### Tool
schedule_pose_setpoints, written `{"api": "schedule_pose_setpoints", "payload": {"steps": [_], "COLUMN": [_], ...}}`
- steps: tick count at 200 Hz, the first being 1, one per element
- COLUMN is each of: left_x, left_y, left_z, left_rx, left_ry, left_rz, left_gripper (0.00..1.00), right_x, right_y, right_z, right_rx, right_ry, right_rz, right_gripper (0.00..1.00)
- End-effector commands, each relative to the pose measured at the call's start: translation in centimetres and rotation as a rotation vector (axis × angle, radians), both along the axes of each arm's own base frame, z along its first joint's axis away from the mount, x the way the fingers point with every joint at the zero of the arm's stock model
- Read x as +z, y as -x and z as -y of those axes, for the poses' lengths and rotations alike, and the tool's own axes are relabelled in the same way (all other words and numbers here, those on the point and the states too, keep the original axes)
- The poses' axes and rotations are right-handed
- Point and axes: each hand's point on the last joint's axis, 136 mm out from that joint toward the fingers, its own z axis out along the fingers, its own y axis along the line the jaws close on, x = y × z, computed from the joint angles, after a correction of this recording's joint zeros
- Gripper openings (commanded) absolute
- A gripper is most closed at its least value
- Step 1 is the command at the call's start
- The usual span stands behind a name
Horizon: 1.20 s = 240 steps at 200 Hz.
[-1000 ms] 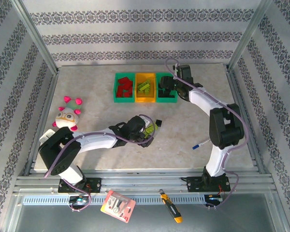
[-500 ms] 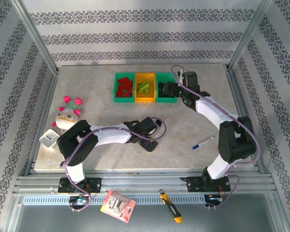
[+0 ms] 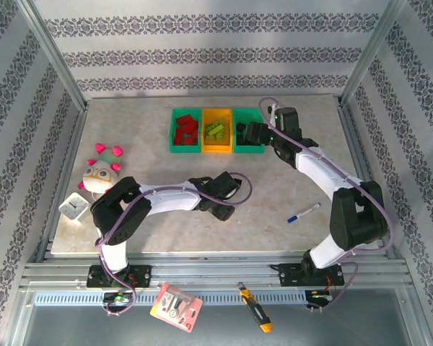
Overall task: Sort the legos into containers by color
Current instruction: Pick up the lego from the middle-left of the table, then place the lego in the container.
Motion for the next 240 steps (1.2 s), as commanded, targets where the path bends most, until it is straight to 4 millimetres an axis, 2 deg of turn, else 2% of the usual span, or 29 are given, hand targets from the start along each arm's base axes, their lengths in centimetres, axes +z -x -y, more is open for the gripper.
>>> {"api": "schedule_pose_setpoints", "payload": {"steps": [1,30,55,95,125,152,186,216,240], "left_x": [1.3,4.7,7.5,10.4,12.4,12.1,11.4,10.4,9.9], "left_y": [0.5,-1.2,-4.0,-11.7,-17.9,-22.5,-27.1,-29.9,-30.8], "left_z": [-1.8,-3.1,-4.2,-5.7,-5.3,-4.7,-3.9,-3.6,-3.5], "left_rx": [0.043,0.129,0.217,0.372,0.398,0.388,0.403,0.431,0.447], "left_ry": [-0.045,0.016,0.091,0.188,0.185,0.131,0.113,0.133,0.176], "left_rz": [-0.005,0.058,0.112,0.184,0.275,0.314,0.367,0.379,0.355], "left_gripper": [0.62,0.62,0.61,0.59,0.59,0.59,0.59,0.59,0.63], "right_x": [0.8,1.5,1.6,0.2,-0.9,-1.4,-1.5,-2.0,-2.3], "right_y": [1.2,3.0,4.9,7.6,9.3,10.3,11.6,12.7,13.3], "right_z": [0.0,-1.0,-1.9,-2.6,-2.6,-2.5,-2.3,-1.9,-1.8], "right_rx": [0.025,0.088,0.141,0.163,0.152,0.143,0.139,0.126,0.122], "right_ry": [-0.033,-0.031,-0.025,-0.021,-0.028,-0.03,-0.008,-0.009,-0.007], "right_rz": [0.003,0.026,0.028,-0.007,-0.035,-0.047,-0.054,-0.07,-0.08], "right_gripper": [0.8,0.81,0.82,0.83,0.83,0.83,0.83,0.83,0.83]}}
